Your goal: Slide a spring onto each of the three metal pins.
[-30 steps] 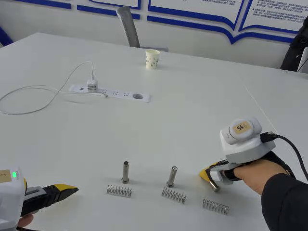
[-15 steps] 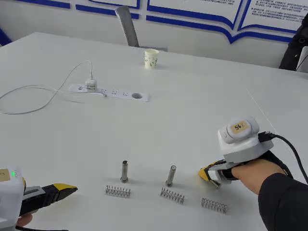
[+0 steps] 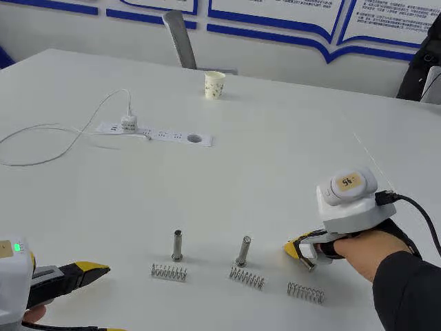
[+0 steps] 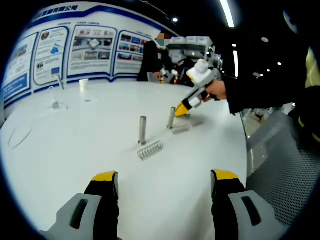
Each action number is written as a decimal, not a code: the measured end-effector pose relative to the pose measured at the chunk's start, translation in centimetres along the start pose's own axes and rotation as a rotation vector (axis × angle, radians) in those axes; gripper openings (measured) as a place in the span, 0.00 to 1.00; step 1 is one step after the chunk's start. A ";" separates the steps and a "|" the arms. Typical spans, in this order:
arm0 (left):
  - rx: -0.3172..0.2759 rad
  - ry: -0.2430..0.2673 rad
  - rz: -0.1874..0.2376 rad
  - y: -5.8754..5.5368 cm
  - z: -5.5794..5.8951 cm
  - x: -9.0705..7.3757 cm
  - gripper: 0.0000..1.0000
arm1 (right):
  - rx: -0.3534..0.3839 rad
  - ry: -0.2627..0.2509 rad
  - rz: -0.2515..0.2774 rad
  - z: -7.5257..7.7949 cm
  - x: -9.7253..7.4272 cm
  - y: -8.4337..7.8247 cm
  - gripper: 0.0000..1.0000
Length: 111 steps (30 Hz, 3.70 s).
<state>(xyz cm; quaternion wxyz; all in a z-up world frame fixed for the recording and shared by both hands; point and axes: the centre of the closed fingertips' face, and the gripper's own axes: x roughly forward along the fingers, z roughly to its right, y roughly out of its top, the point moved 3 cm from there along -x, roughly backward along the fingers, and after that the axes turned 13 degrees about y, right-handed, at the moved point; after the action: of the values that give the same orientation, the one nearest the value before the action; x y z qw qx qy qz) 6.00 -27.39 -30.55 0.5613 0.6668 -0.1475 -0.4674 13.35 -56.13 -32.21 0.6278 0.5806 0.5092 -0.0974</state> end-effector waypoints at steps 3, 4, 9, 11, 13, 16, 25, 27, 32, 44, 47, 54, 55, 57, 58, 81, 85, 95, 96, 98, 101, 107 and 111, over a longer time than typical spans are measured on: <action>0.003 0.000 0.000 0.1 0.0 0.0 0.77 | -0.001 -0.002 0.011 -0.2 -0.4 0.1 0.09; 0.003 0.001 0.001 0.1 0.0 0.0 0.77 | -0.002 -0.004 0.014 -0.2 -0.6 0.1 0.09; 0.007 0.002 0.005 0.3 0.0 -0.1 0.76 | -0.006 -0.006 0.031 -0.5 -1.1 0.1 0.09; 0.008 0.002 0.006 0.3 0.1 -0.2 0.76 | -0.005 -0.007 0.033 -0.6 -1.2 0.0 0.09; 0.010 0.001 0.007 0.4 0.1 -0.2 0.76 | -0.005 -0.008 0.037 -0.7 -1.4 0.0 0.09; 0.013 0.000 0.009 0.5 0.1 -0.2 0.76 | -0.010 -0.012 0.045 -0.9 -1.7 0.1 0.09; 0.018 0.000 0.013 0.7 0.1 -0.2 0.76 | -0.023 -0.022 0.059 -1.1 -2.4 0.2 0.09; 0.020 -0.001 0.014 0.7 0.2 -0.2 0.76 | -0.029 -0.024 0.061 -1.2 -2.5 0.2 0.09; 0.023 -0.001 0.015 0.8 0.2 -0.3 0.76 | -0.033 -0.027 0.066 -1.2 -2.8 0.2 0.09; 0.032 0.000 0.019 1.1 0.3 -0.5 0.76 | -0.051 -0.030 0.081 -1.7 -3.6 0.4 0.08; 0.034 0.001 0.020 1.2 0.3 -0.5 0.76 | -0.048 -0.028 0.077 -1.7 -3.5 0.2 0.08; 0.037 0.004 0.023 1.3 0.3 -0.7 0.76 | -0.047 -0.030 0.080 -1.6 -3.6 0.2 0.08; 0.036 0.004 0.022 1.3 0.3 -0.7 0.76 | -0.046 -0.029 0.081 -1.6 -3.6 0.3 0.08; 0.038 0.003 0.022 1.3 0.3 -0.7 0.76 | -0.050 -0.030 0.084 -1.7 -3.7 0.3 0.08; 0.039 0.002 0.021 1.3 0.4 -0.7 0.76 | -0.051 -0.030 0.087 -1.7 -3.8 0.4 0.08; 0.050 -0.004 0.028 1.7 0.5 -0.6 0.76 | -0.048 -0.042 0.125 -2.1 -5.0 0.1 0.08; 0.054 -0.007 0.028 1.8 0.6 -0.6 0.76 | -0.045 -0.044 0.131 -2.1 -5.3 -0.1 0.08; 0.059 -0.009 0.030 1.9 0.7 -0.6 0.76 | -0.039 -0.047 0.145 -2.4 -5.8 -0.7 0.08; 0.059 -0.009 0.030 2.0 0.7 -0.6 0.76 | -0.038 -0.047 0.147 -2.5 -5.9 -0.7 0.08; 0.059 -0.009 0.031 2.0 0.7 -0.6 0.76 | -0.037 -0.048 0.147 -2.5 -6.0 -0.8 0.09; 0.062 -0.009 0.032 2.0 0.7 -0.6 0.76 | -0.035 -0.049 0.151 -2.5 -6.2 -1.1 0.09; 0.064 -0.012 0.032 2.0 0.8 -0.6 0.76 | -0.027 -0.051 0.154 -2.5 -6.4 -1.4 0.09; 0.065 -0.012 0.034 2.1 0.9 -0.7 0.76 | -0.030 -0.050 0.153 -2.5 -6.4 -1.5 0.09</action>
<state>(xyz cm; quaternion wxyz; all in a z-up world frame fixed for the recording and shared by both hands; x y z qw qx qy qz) 5.63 -28.15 -28.31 0.5465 0.6792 -0.1775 -0.4567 8.01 -57.50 -27.84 0.6546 0.6057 0.4489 -0.0562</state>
